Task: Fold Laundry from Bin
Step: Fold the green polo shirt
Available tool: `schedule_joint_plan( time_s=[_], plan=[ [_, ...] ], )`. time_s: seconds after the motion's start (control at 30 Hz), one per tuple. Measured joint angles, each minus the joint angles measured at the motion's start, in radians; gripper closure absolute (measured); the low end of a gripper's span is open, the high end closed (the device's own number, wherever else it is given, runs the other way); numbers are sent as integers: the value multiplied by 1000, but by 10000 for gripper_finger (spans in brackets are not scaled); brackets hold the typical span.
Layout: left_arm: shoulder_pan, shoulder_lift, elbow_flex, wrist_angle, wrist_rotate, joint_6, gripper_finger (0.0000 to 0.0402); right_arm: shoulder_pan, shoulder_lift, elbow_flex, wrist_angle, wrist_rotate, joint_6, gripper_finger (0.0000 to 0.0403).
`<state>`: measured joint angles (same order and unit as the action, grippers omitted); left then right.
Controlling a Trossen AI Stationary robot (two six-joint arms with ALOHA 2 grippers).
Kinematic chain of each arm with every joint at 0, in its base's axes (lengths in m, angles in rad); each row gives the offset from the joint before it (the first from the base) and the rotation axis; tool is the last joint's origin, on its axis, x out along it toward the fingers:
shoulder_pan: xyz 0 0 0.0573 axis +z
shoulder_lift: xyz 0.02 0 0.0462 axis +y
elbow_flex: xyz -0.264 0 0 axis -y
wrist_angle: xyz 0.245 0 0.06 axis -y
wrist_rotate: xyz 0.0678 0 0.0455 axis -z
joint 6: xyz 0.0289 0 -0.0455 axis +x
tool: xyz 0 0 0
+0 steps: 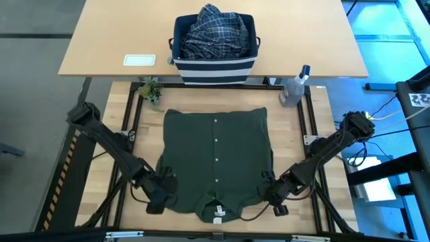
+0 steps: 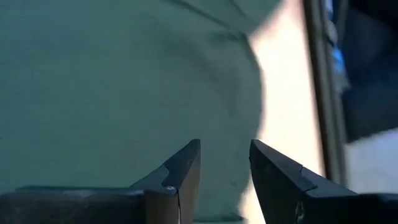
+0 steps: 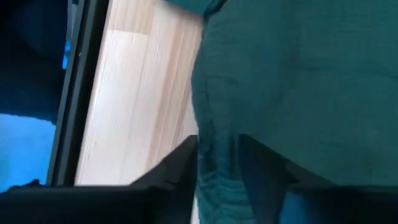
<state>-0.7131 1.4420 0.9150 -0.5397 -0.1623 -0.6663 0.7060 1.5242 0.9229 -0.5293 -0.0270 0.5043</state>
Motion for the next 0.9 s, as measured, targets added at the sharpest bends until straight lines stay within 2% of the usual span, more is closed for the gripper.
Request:
schedule_joint_plan(
  time_s=[0.13,0.2,0.33,0.4,0.6,0.73,0.8,0.9],
  plan=[
    [37,-76,0,-47,-207,92,269,-7,0,39,-31,64,-48,238],
    [73,-106,0,-63,-280,155,269,-8,-1,67,-72,121,-73,227],
    [199,-146,0,-131,-335,256,269,-51,-2,103,-149,265,-134,221],
    [277,-155,0,-160,-333,299,269,-103,-6,104,-165,291,-160,223],
    [552,-183,0,-185,-247,418,269,-280,-11,103,-152,298,-293,239],
    [721,-179,0,-99,-112,503,269,-373,-29,102,-140,315,-356,243],
    [768,-164,0,-6,-30,536,269,-407,-51,86,-106,312,-373,244],
    [765,-132,0,112,57,579,275,-439,-104,35,-67,291,-377,244]
  ],
)
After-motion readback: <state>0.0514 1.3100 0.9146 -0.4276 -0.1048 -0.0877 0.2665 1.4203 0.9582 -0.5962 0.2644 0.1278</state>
